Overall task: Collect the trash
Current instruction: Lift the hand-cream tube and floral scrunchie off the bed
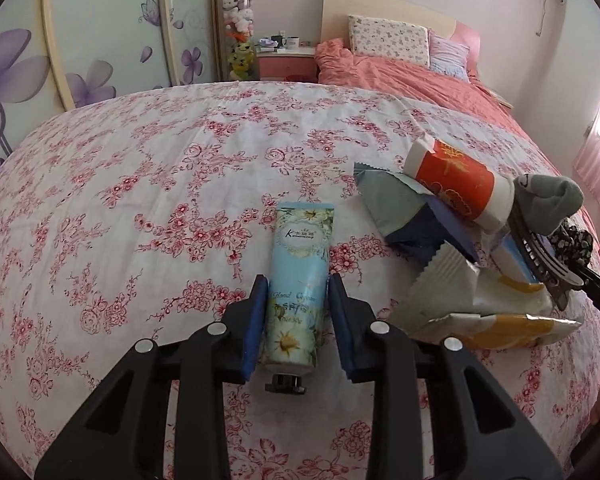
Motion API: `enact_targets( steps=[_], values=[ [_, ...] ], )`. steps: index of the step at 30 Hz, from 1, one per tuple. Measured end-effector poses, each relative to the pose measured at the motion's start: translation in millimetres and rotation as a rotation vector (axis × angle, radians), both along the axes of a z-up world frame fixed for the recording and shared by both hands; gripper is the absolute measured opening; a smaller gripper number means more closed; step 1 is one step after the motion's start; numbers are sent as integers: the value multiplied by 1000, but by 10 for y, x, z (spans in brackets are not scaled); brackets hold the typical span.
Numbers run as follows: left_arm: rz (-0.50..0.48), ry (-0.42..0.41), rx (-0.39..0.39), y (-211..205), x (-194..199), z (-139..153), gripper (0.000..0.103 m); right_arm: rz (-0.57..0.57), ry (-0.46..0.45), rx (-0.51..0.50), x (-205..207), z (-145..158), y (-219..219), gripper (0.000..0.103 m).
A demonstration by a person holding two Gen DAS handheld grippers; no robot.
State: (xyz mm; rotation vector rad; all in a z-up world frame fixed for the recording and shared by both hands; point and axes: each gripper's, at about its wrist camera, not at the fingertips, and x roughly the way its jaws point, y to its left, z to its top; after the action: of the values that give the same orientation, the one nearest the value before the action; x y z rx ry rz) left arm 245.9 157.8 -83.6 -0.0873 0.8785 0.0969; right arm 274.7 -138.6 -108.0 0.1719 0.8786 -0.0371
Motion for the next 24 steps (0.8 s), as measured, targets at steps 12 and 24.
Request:
enact_targets(
  steps=[12,24],
  values=[
    [23,1,-1,8,-12,-3,32,-73,30,-56,-93,-31,-134,12],
    [23,8,25,-53,-4,-12,33,-68,20,9,-94,-45,-195,17]
  ],
)
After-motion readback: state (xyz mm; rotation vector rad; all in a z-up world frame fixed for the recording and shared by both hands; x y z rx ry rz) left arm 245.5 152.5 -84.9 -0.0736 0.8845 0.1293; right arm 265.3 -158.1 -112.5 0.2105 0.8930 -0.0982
